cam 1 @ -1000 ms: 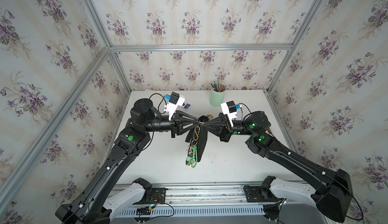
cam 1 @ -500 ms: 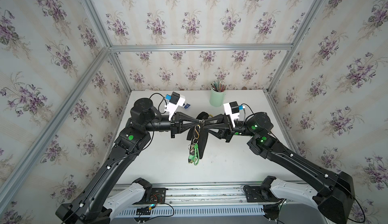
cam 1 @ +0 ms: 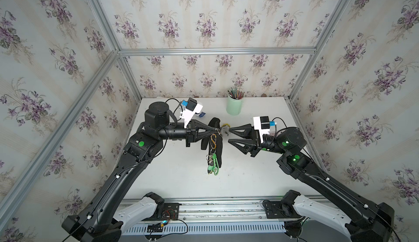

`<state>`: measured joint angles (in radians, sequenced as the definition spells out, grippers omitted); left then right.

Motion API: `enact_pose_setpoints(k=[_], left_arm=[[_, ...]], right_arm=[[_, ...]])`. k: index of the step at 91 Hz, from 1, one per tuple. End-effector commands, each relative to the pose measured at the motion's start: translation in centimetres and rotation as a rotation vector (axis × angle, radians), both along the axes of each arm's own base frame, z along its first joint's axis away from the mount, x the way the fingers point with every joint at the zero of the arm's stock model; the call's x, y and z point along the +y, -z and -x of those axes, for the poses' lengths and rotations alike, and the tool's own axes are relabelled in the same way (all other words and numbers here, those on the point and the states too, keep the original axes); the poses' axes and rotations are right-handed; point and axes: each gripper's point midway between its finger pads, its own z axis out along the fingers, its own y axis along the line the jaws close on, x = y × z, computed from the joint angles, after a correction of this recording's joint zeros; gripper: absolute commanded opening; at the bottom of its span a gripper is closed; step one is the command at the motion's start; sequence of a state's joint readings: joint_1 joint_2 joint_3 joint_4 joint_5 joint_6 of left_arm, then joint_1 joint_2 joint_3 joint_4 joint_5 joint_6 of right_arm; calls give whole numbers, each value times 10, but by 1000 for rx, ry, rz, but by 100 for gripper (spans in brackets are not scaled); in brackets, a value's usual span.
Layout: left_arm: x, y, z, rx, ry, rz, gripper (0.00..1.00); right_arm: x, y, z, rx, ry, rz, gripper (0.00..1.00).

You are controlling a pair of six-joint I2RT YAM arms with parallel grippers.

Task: Remove the decoration from the bag
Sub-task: Adjust the bag, then remove the decoration item from the bag.

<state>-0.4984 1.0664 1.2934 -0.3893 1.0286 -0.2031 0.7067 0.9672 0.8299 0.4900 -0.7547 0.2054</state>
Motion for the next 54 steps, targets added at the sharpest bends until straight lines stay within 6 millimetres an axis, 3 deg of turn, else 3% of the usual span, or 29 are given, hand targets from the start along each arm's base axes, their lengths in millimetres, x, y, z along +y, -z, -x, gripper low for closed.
enact_pose_setpoints(k=[1, 14, 36, 54], left_arm=[[-1, -11, 12, -52, 77, 38, 0], [-1, -11, 13, -55, 82, 42, 0], [-1, -7, 11, -48, 77, 33, 0], [-3, -6, 7, -37, 76, 36, 0]], right_arm=[[8, -2, -1, 35, -46, 27, 48], [19, -3, -5, 93, -101, 42, 40], [28, -4, -3, 134, -185, 52, 17], [30, -1, 1, 140, -221, 72, 21]])
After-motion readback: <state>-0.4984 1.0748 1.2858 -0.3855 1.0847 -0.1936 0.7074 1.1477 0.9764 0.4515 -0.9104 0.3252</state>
